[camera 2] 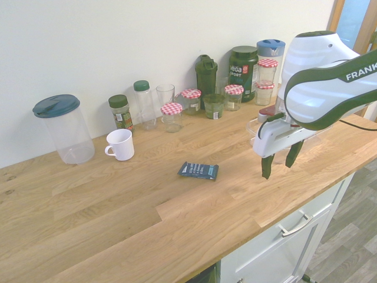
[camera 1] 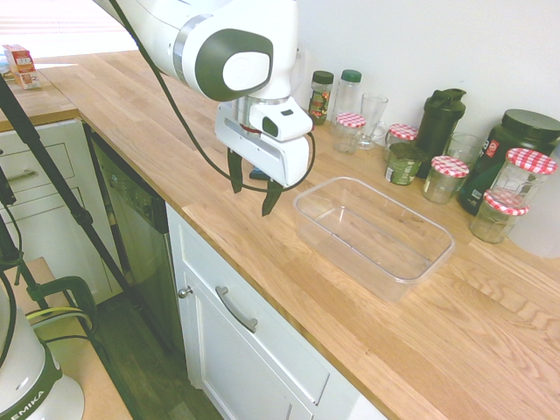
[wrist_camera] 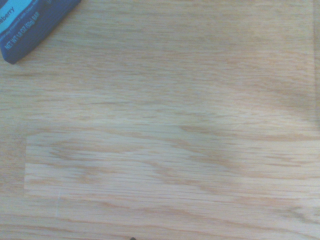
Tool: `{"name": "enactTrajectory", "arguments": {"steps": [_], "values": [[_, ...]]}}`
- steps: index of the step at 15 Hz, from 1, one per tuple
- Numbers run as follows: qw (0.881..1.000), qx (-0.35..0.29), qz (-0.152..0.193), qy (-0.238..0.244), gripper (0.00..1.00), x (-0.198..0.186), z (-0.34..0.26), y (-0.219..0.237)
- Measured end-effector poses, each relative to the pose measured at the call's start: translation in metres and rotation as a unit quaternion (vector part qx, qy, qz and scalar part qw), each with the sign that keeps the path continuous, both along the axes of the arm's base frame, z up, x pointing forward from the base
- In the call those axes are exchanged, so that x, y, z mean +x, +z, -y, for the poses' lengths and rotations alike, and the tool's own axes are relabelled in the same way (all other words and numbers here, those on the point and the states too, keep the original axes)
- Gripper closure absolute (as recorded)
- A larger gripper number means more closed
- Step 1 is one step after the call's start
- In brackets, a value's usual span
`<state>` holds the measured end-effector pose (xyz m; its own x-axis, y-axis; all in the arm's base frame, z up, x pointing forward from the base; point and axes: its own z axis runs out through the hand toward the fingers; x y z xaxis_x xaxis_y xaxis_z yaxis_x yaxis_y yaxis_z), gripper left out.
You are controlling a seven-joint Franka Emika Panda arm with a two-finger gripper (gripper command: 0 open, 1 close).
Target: Put the protein bar into the container
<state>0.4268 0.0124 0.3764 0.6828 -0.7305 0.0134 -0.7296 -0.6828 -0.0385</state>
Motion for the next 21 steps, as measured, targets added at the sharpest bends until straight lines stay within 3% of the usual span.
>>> {"name": "enactTrajectory", "arguments": {"steps": [8, 15, 21], "values": [[0.999, -0.029, 0.013, 0.032, 0.00, 0.010, -0.033, 0.032], [0.987, -0.064, 0.040, 0.139, 0.00, 0.037, -0.092, 0.087], [0.972, -0.099, 0.018, 0.210, 0.00, 0.077, -0.136, 0.060]]}}
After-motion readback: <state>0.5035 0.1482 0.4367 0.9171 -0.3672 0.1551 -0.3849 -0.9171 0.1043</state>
